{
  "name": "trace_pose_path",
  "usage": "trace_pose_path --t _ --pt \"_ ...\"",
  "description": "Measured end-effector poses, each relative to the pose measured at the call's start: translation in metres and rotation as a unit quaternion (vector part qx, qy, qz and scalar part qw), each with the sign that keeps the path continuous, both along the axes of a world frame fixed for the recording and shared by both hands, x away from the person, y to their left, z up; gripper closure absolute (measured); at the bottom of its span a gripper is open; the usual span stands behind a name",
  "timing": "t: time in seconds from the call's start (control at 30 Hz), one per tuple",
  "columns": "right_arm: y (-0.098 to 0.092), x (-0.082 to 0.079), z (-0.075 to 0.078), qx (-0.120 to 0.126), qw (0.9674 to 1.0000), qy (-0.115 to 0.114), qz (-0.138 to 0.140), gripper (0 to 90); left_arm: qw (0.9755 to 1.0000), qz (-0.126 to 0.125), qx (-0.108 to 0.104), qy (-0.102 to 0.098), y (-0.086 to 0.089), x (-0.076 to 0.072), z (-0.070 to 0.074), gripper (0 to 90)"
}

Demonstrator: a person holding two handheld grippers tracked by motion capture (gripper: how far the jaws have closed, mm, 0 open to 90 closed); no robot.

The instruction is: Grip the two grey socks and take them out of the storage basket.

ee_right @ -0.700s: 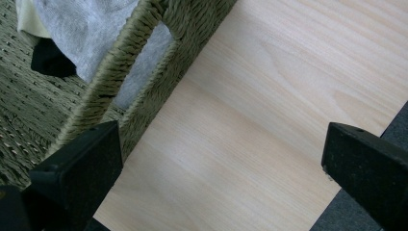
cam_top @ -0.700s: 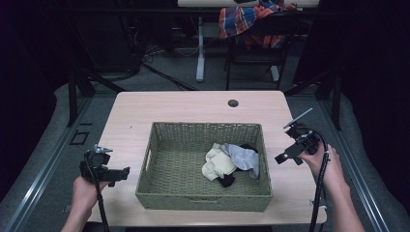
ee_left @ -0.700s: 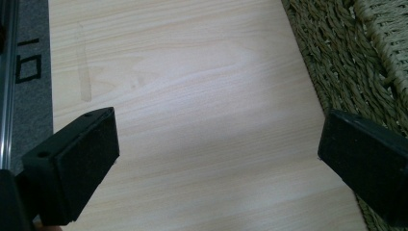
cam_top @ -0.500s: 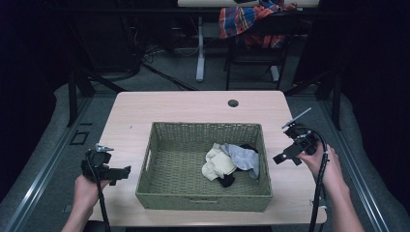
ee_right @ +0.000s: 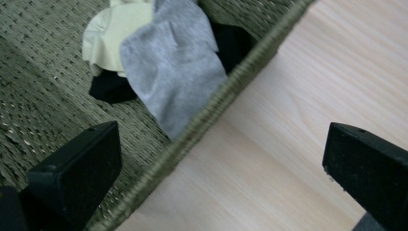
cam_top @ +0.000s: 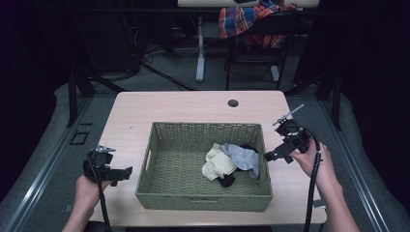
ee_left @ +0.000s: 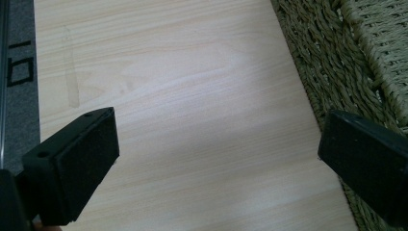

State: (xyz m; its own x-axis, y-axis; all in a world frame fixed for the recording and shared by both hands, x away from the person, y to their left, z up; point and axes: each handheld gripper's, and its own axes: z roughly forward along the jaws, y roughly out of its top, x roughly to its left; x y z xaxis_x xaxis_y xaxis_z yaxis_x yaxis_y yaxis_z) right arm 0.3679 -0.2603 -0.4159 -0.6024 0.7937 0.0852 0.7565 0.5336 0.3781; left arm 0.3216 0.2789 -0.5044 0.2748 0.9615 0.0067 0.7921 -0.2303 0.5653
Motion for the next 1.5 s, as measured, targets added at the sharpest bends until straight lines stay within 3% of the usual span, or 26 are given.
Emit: trace_pose_path --t 0.23,0.4,0.57,0.77,0.9,1.2,1.37,1.5 --pt "0.039 -0.005 0.004 -0.018 0.9974 -0.028 0.064 4.6 1.0 -0.002 0.001 -0.001 -0.001 0.0 0.0 0.7" --pt "0.054 -0.004 0.001 -0.011 0.9957 -0.021 0.09 11.1 1.0 0.0 0.0 -0.001 0.0 0.0 0.0 0.7" --pt "0.068 -0.002 -0.007 -0.025 0.994 -0.01 0.106 14.8 1.0 -0.002 -0.001 0.001 -0.001 0.0 0.0 0.7" --pt "0.078 0.002 -0.028 -0.062 0.9924 0.021 0.104 24.0 1.0 -0.002 0.0 0.002 -0.001 0.0 0.0 0.7" --pt "0.08 0.004 -0.036 -0.07 0.992 0.029 0.102 25.6 1.0 -0.003 0.0 0.002 -0.001 0.0 0.0 0.7" --pt "0.088 0.006 -0.052 -0.122 0.9874 0.041 0.092 37.7 1.0 -0.003 -0.003 0.004 0.0 0.0 0.0 0.7" --pt "0.088 0.007 -0.055 -0.131 0.9869 0.039 0.086 42.9 1.0 -0.003 -0.002 0.004 0.0 0.0 0.0 0.7" --pt "0.087 0.009 -0.059 -0.136 0.9863 0.046 0.082 53.5 1.0 -0.004 -0.001 0.004 -0.001 0.001 -0.001 0.7"
